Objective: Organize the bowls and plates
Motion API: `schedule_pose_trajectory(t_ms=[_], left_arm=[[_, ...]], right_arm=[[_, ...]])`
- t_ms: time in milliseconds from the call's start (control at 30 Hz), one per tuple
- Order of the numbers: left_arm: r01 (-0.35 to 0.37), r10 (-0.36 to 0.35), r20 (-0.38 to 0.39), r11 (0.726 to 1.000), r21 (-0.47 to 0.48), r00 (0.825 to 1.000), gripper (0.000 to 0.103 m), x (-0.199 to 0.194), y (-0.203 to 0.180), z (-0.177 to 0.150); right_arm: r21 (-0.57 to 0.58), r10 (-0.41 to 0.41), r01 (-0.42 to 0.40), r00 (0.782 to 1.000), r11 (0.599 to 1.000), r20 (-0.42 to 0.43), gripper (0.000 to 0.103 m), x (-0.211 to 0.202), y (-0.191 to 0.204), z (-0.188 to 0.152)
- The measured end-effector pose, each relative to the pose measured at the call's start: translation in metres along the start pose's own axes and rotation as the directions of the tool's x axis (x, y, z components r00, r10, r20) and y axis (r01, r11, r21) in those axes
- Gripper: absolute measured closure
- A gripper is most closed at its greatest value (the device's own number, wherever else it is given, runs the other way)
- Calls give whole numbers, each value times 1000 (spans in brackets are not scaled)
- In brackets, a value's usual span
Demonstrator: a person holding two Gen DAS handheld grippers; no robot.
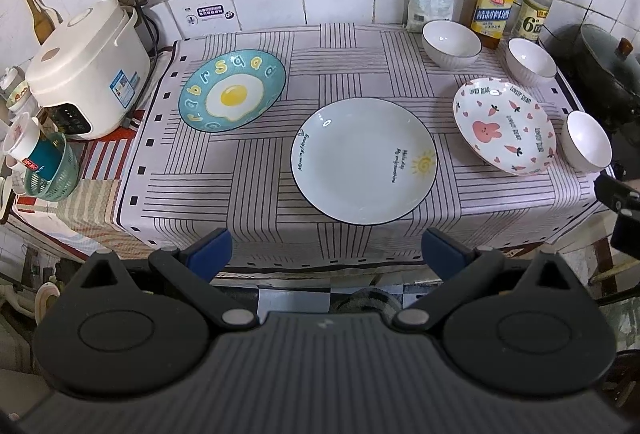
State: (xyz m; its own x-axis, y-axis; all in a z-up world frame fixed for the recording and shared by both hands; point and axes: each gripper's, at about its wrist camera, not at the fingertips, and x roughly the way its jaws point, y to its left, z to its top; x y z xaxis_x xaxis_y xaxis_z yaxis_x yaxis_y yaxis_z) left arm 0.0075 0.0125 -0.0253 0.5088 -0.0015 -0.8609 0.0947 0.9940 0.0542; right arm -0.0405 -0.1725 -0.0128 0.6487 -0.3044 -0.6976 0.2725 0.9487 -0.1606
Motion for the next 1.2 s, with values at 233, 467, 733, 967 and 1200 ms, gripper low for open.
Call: schedule_pose_trajectory(t_ms=[233, 467, 733, 967, 1200], left_arm=[[3, -3, -9, 1000, 4, 1000, 0, 3, -2, 0], [2, -2, -2, 1000, 3, 1000, 0, 3, -2, 3], [-25, 26, 19, 1000, -11, 999, 0, 3, 3, 9], [-29, 29, 15, 999, -20, 999, 0, 5, 7, 9], [-24, 24, 12, 1000, -9, 1000, 0, 8, 7, 9]], right_arm=[[4, 5, -5, 1000, 1000, 12, 0, 1, -1, 0], [-6, 8, -8, 1000, 1000, 23, 0, 3, 1, 3], [-29, 17, -16, 999, 999, 29, 0, 5, 5, 3], [-38, 24, -23, 999, 999, 33, 0, 7, 5, 4], [-42, 50, -48, 997, 998, 52, 0, 8, 6, 3]])
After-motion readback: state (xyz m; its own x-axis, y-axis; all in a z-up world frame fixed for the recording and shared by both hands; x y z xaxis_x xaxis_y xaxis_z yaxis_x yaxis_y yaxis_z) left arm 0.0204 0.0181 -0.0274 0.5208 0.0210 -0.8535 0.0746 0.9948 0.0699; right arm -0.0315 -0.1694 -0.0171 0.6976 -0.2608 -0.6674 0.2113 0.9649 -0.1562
